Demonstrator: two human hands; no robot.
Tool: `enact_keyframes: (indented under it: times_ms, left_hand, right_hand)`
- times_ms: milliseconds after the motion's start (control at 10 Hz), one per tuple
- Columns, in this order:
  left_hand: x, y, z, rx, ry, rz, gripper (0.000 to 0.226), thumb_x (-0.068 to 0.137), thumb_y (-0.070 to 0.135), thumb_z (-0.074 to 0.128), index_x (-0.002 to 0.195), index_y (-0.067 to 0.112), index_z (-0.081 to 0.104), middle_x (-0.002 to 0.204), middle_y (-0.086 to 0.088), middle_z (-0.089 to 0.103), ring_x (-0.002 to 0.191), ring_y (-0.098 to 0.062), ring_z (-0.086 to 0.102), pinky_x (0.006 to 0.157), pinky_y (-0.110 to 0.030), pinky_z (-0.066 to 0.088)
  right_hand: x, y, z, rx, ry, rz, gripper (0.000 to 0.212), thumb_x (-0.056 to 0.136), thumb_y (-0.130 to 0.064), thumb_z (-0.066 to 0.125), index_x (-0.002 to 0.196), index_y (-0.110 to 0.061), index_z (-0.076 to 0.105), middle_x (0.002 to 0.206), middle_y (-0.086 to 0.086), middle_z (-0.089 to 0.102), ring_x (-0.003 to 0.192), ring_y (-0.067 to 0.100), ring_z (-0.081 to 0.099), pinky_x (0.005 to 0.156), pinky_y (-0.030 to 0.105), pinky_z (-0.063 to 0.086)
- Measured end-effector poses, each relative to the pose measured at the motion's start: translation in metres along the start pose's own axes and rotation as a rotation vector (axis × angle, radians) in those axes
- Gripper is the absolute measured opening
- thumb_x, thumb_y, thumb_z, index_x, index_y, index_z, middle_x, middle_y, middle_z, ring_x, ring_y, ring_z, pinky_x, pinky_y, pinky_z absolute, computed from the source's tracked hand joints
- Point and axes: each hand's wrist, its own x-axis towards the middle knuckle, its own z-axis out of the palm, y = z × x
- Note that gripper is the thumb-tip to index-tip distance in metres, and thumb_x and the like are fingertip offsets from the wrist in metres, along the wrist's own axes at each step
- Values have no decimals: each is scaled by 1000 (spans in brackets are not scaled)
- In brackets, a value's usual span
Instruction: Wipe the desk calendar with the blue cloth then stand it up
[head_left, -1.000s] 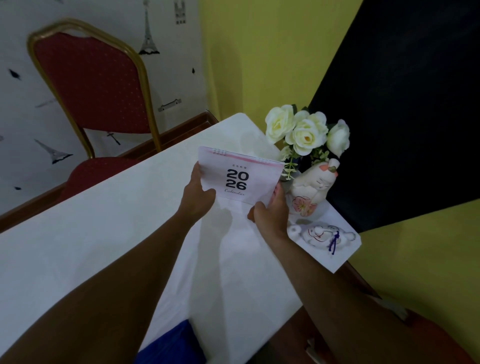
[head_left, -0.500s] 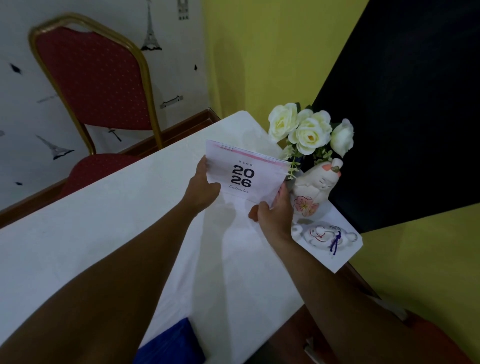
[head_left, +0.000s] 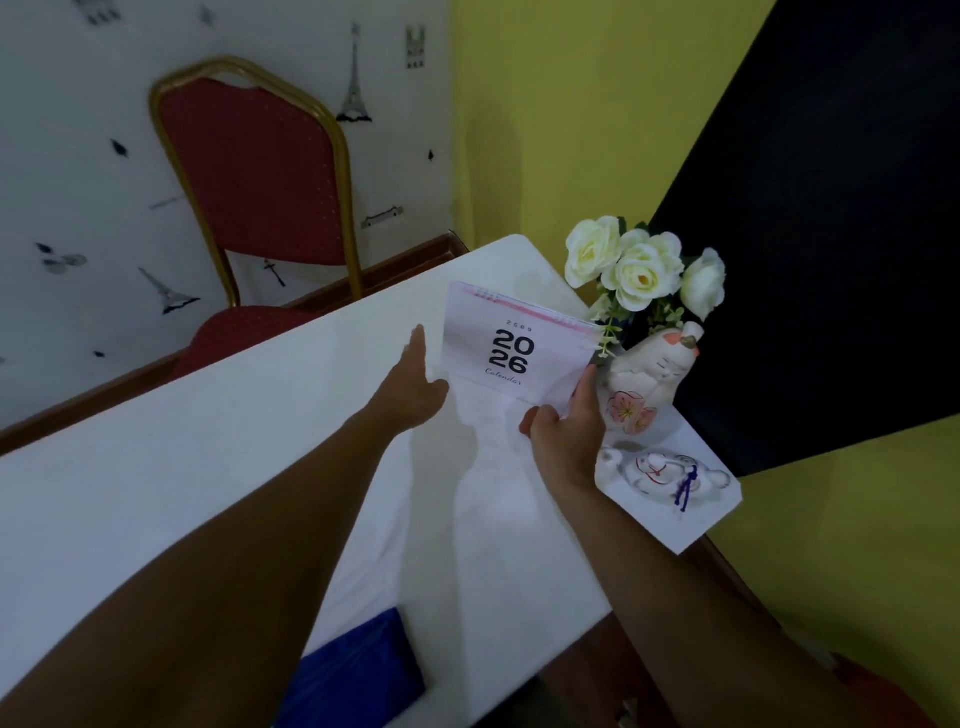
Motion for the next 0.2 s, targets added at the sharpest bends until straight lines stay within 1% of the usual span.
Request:
enact_keyframes:
  times_ms: [100, 200]
  left_hand:
    - [-23, -17, -18, 62, -1, -17, 77, 98, 21, 51, 156, 21, 0, 165, -3, 3, 151, -27, 7, 120, -50, 16]
    - [-44, -25, -27, 105, 35, -1, 72, 99, 20, 49, 156, 20, 4, 165, -3, 5, 151, -24, 4, 120, -46, 13]
  right_hand:
    - [-24, -17, 7, -41, 5, -75, 81, 86, 5, 45, 161, -19, 26, 162, 12, 39, 141, 30, 48, 116, 40, 41]
    - [-47, -32, 11, -158, -56, -149, 75, 88, 5, 47, 159, -13, 31, 161, 10, 41, 137, 32, 50, 120, 32, 27]
